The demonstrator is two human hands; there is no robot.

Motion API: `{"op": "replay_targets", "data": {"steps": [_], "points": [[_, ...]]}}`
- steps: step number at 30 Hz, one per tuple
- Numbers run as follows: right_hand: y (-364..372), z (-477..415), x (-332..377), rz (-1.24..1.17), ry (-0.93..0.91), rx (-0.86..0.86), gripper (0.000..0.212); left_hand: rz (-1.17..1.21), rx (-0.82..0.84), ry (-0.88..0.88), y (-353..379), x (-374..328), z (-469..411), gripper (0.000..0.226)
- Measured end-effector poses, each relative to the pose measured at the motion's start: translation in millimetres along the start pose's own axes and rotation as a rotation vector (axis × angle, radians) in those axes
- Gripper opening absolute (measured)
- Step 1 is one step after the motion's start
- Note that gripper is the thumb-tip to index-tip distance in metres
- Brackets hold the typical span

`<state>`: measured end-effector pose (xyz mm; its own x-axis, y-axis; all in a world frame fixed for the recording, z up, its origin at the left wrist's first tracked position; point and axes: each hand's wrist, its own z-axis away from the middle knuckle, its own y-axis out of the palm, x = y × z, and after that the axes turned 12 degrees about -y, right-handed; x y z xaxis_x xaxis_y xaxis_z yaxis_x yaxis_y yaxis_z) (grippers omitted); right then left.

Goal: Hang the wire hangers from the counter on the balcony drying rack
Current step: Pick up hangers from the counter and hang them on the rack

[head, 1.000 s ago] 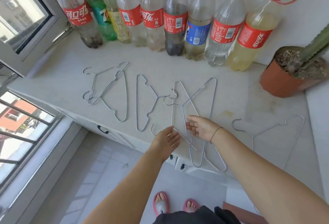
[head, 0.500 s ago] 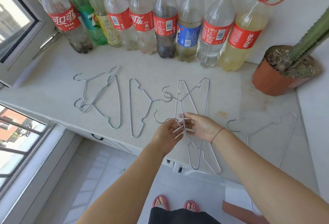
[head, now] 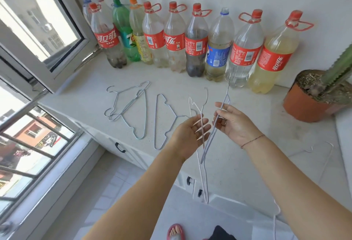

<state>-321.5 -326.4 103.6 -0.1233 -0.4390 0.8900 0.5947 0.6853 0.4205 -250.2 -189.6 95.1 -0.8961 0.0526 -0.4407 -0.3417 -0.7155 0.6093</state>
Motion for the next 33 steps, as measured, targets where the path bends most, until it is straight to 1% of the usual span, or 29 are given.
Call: {"op": "replay_targets", "data": {"steps": [3,6,10,13,18,21,26,30,33], "points": [[19.1,10.9,9.0,-0.037,0.027,0.103,0.024,0.061,-0.029,0.072,-2.5,-4.9,26.9,0.012],[40.5,25.1,19.8,-0.026,0.048,0.222,0.024,0.120,-0.055,0.167,-8.3,-8.4,60.5,0.011],[76.6,43.2,35.4,-0.002,0.057,0.415,0.024,0.142,-0.074,0.322,-18.5,-17.3,113.2,0.022],[114.5,59.4,46.0,-0.007,0.081,0.567,0.029,0.141,-0.115,0.442,-28.8,-27.5,162.5,0.023],[192.7,90.9,63.0,0.027,0.094,0.797,0.027,0.139,-0.187,0.629,-53.0,-42.8,250.7,0.044],[244.0,111.1,70.9,0.030,0.082,0.905,0.028,0.149,-0.221,0.745,-68.0,-52.2,306.4,0.049],[327.7,146.5,83.4,0.010,0.087,1.108,0.032,0.117,-0.281,0.921,-89.6,-62.1,399.8,0.044],[387.1,182.5,92.5,0.022,0.051,1.275,0.032,0.115,-0.322,1.042,-104.4,-69.5,466.0,0.050],[426.7,211.2,95.8,0.040,0.026,1.356,0.032,0.111,-0.347,1.131,-111.2,-75.9,512.7,0.041]]}}
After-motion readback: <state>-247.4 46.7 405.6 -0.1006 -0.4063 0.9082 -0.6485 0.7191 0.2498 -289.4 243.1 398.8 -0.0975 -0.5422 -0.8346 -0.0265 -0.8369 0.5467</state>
